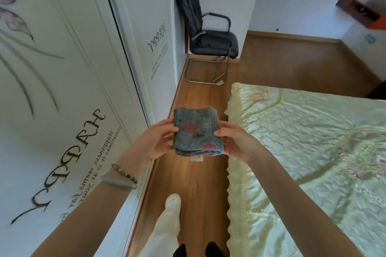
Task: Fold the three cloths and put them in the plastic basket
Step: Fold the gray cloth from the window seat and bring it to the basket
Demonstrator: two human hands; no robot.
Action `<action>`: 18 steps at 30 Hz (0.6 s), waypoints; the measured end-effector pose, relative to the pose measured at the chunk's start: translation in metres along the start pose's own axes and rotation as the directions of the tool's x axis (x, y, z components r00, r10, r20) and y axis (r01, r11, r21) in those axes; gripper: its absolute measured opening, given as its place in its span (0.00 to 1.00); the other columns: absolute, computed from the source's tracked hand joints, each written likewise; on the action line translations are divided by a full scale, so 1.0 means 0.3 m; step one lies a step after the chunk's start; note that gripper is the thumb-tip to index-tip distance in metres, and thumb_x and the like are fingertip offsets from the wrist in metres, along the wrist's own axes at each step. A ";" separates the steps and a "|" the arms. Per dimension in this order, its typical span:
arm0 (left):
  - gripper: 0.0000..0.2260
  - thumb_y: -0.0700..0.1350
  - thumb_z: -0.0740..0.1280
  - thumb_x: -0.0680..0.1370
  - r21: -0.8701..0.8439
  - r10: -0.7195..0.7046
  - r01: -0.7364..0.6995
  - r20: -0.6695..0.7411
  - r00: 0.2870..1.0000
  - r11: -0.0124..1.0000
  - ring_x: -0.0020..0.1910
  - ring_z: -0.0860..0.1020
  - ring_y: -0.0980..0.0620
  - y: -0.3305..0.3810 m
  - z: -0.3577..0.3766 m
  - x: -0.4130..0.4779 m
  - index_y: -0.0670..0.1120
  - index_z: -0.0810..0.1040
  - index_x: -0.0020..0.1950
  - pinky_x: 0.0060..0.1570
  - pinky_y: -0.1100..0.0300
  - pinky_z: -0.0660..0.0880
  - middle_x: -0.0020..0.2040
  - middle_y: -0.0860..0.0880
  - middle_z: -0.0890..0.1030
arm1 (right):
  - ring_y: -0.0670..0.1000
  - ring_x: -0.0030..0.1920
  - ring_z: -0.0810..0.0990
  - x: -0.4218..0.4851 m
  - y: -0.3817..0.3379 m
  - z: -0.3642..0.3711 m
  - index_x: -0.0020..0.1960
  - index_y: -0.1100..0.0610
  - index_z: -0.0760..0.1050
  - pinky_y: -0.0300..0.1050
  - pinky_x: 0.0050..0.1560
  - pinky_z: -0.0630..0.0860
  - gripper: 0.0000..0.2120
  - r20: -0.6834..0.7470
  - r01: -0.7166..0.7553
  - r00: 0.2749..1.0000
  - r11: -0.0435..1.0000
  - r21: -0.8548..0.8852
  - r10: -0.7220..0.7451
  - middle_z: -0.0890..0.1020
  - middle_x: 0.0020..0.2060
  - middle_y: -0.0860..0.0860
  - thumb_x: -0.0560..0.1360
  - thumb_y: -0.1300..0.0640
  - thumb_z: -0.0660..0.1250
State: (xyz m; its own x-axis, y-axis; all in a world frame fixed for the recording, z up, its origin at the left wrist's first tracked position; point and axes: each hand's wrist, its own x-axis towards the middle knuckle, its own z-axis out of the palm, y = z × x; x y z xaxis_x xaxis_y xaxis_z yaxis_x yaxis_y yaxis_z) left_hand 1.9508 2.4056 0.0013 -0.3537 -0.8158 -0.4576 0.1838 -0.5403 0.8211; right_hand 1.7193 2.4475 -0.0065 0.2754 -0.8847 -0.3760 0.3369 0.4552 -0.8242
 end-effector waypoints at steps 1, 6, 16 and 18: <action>0.14 0.35 0.64 0.76 0.007 -0.002 0.002 0.014 1.000 1.000 0.50 0.77 0.46 0.034 0.004 0.065 0.44 0.79 0.59 0.43 0.52 0.80 0.50 0.45 0.80 | 0.64 0.61 0.76 0.047 -0.035 -0.022 0.66 0.65 0.69 0.55 0.52 0.79 0.28 -0.008 0.011 1.000 1.000 -0.002 -0.011 0.74 0.61 0.64 0.67 0.62 0.70; 0.14 0.35 0.65 0.74 0.040 -0.030 0.026 0.087 0.996 0.999 0.52 0.77 0.45 0.226 0.027 0.413 0.46 0.80 0.57 0.38 0.55 0.79 0.52 0.44 0.81 | 0.57 0.51 0.82 0.296 -0.230 -0.140 0.56 0.60 0.78 0.49 0.44 0.80 0.17 -0.048 0.064 0.997 0.998 0.021 -0.063 0.81 0.51 0.58 0.68 0.63 0.68; 0.14 0.36 0.65 0.74 0.147 -0.124 0.092 0.227 0.966 0.985 0.53 0.76 0.45 0.577 0.176 1.052 0.46 0.81 0.57 0.38 0.54 0.79 0.54 0.43 0.79 | 0.56 0.52 0.82 0.707 -0.588 -0.426 0.52 0.55 0.81 0.50 0.47 0.79 0.14 -0.150 0.153 0.978 0.987 0.051 -0.144 0.83 0.49 0.55 0.67 0.61 0.69; 0.15 0.36 0.66 0.74 0.151 -0.155 0.121 0.238 0.959 0.981 0.56 0.76 0.43 0.611 0.212 1.176 0.46 0.80 0.59 0.40 0.53 0.79 0.57 0.42 0.78 | 0.55 0.51 0.83 0.777 -0.647 -0.503 0.53 0.56 0.81 0.50 0.46 0.79 0.16 -0.192 0.154 0.971 0.986 0.059 -0.140 0.84 0.48 0.55 0.65 0.60 0.72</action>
State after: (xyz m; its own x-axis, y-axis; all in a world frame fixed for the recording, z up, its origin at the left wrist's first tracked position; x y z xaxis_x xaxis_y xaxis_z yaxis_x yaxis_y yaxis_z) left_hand 1.8016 2.0319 0.0120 -0.5863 -0.6493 -0.4845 -0.0006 -0.5977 0.8017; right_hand 1.5823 2.1376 0.0018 0.0473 -0.9424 -0.3311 0.4277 0.3187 -0.8459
